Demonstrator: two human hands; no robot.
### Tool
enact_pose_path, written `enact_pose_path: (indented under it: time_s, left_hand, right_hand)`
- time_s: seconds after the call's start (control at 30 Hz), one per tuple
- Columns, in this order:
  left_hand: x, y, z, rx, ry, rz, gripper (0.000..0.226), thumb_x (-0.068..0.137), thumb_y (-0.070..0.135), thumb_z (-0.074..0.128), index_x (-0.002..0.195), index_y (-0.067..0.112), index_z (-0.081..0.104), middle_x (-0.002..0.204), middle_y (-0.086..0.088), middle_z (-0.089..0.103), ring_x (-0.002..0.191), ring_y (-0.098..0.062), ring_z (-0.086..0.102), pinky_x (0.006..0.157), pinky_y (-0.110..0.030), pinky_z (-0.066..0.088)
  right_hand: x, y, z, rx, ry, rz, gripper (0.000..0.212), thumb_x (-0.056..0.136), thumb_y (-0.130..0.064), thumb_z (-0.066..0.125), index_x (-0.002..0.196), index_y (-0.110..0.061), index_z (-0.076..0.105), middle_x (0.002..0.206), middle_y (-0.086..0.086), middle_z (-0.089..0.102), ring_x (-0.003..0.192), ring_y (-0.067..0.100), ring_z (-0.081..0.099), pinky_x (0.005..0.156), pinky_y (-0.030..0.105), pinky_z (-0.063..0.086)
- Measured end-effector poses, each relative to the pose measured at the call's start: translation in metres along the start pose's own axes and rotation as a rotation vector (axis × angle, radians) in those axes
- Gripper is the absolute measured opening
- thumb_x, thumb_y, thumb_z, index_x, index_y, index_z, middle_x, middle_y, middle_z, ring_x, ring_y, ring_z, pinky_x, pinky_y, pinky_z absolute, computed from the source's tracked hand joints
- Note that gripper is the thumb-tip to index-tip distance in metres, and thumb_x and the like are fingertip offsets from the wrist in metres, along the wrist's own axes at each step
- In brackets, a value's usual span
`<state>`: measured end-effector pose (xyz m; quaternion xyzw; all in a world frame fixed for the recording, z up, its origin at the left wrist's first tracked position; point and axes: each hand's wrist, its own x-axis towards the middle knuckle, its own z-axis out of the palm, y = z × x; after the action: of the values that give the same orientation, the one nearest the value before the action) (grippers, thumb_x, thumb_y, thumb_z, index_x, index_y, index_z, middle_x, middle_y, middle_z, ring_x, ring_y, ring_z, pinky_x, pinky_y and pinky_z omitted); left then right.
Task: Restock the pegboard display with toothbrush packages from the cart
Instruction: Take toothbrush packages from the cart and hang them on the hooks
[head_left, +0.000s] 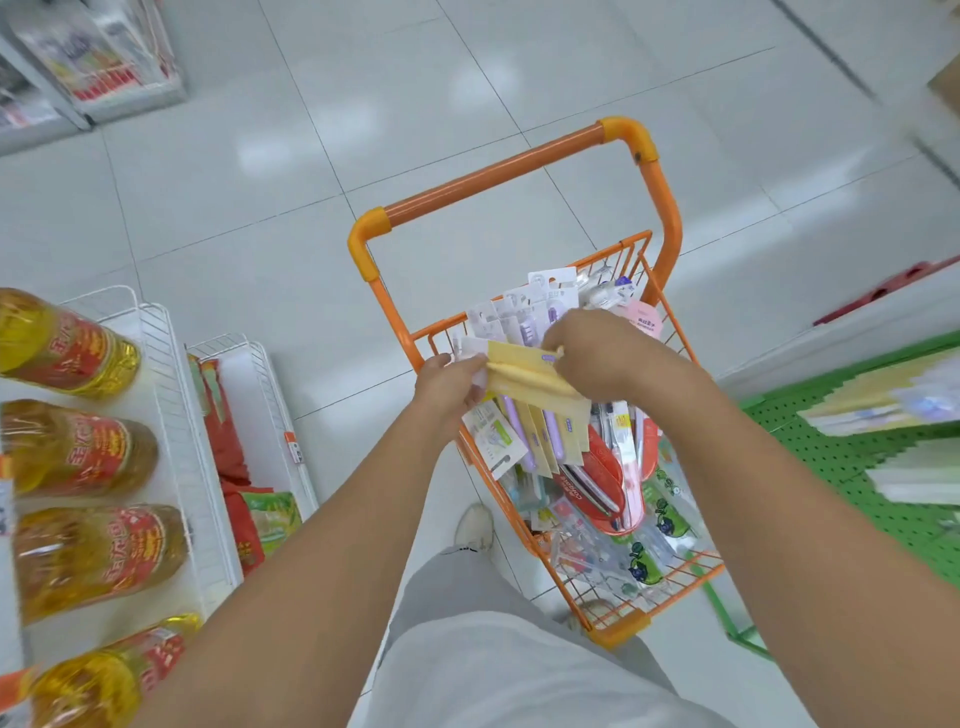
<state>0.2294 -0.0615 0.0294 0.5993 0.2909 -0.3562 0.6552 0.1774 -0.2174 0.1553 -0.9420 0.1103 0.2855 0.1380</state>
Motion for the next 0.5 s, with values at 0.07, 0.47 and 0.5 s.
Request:
enact_pose_path:
  time_s: [0.07,0.47,0.5]
  left_hand:
    - [-0.01,-0.004,0.002,-0.047,0.047,0.082,0.075,0.081,0.011,0.082,0.144,0.014,0.041,0.121,-0.007,0.063,0.081,-0.015,0.063,0.054,-0.023,0.052]
    - [-0.046,-0.004,-0.019,0.26,0.25,0.477,0.02,0.082,0.019,0.08,0.088,0.028,0.064,0.088,0.007,0.073,0.084,-0.017,0.072,0.076,-0.033,0.058]
    - [-0.043,-0.001,-0.028,0.346,0.257,0.496,0.019,0.084,0.018,0.078,0.09,0.029,0.063,0.088,0.008,0.071,0.086,-0.017,0.071,0.077,-0.032,0.057]
  right_hand:
    - [-0.009,0.028,0.013,0.15,-0.066,0.015,0.015,0.092,-0.007,0.064,0.107,-0.008,0.067,0.095,0.004,0.062,0.087,0.028,0.062,0.066,0.035,0.05]
    - [0.022,0.017,0.093,0.757,0.374,0.161,0.029,0.091,-0.033,0.073,0.105,-0.007,0.067,0.098,0.004,0.065,0.091,0.021,0.06,0.08,0.037,0.052]
    - [0.028,0.007,0.093,0.702,0.374,0.167,0.028,0.089,-0.035,0.075,0.093,-0.009,0.064,0.086,0.003,0.061,0.083,0.023,0.058,0.069,0.035,0.049]
